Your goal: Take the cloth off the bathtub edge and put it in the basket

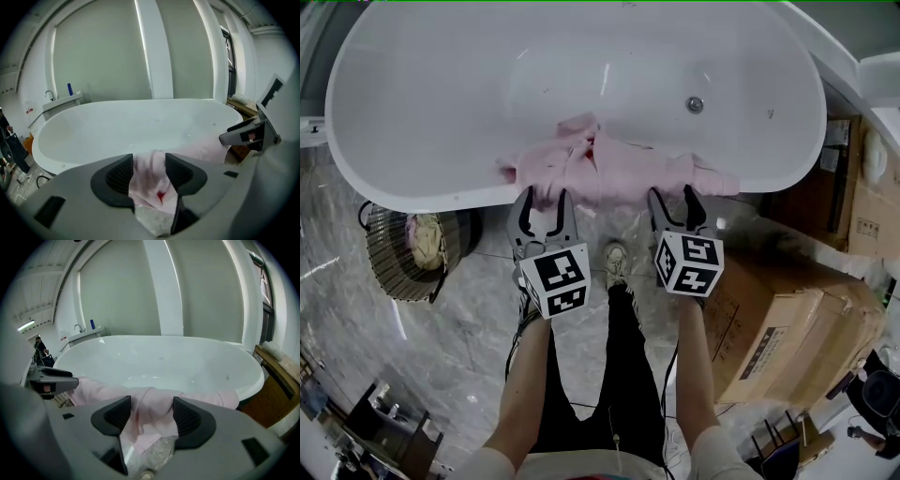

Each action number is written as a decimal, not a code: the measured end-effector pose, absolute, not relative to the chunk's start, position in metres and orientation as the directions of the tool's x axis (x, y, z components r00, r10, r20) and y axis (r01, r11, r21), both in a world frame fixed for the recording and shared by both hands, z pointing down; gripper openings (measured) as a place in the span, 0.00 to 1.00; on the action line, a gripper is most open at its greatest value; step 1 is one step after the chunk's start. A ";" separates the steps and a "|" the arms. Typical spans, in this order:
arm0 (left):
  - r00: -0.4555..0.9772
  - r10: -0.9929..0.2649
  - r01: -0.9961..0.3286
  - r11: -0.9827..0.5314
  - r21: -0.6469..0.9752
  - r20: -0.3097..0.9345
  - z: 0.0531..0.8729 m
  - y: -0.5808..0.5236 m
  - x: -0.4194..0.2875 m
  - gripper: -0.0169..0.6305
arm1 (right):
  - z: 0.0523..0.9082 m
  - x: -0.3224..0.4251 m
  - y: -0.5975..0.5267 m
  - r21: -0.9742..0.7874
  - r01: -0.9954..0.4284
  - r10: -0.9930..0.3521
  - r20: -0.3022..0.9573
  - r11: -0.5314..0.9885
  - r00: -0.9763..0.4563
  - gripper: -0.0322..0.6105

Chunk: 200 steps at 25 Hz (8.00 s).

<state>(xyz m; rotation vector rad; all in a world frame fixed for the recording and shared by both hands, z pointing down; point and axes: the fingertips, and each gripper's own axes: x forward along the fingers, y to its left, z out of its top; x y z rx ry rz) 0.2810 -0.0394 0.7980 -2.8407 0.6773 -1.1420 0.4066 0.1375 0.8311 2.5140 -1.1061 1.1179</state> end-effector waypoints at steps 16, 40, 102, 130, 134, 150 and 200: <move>0.645 -0.382 -0.414 -0.903 -0.117 0.662 0.797 -0.038 0.281 0.10 | 0.830 0.405 0.139 -0.166 -0.661 -0.556 0.706 -0.732 0.439 0.15; 0.836 -0.403 -0.414 -0.909 -0.054 0.372 0.576 -0.075 0.340 0.07 | 0.611 0.453 0.117 -0.091 -0.697 -0.643 0.485 -0.711 0.593 0.12; 0.215 -0.917 -0.955 -0.125 -0.269 -0.336 0.092 -0.346 -0.216 0.07 | 0.103 -0.104 -0.348 0.132 -0.875 -0.857 -0.181 0.466 -0.483 0.12; 0.270 -0.963 -0.945 -0.268 -0.185 0.018 0.299 -0.426 -0.241 0.07 | 0.323 -0.155 -0.421 -0.014 -0.830 -0.800 0.258 0.557 -0.542 0.13; 0.281 -0.958 -0.941 -0.287 -0.178 0.060 0.320 -0.424 -0.237 0.07 | 0.346 -0.150 -0.420 -0.039 -0.837 -0.793 0.299 0.546 -0.531 0.13; 0.339 -0.938 -0.932 -0.345 -0.110 0.075 0.338 -0.407 -0.233 0.20 | 0.363 -0.144 -0.406 -0.099 -0.846 -0.795 0.301 0.524 -0.527 0.09; 0.924 -0.302 -0.328 -0.941 -0.080 -0.234 0.140 -0.092 0.172 0.05 | 0.113 0.239 0.033 0.130 -0.851 -0.840 -0.291 -0.509 0.457 0.09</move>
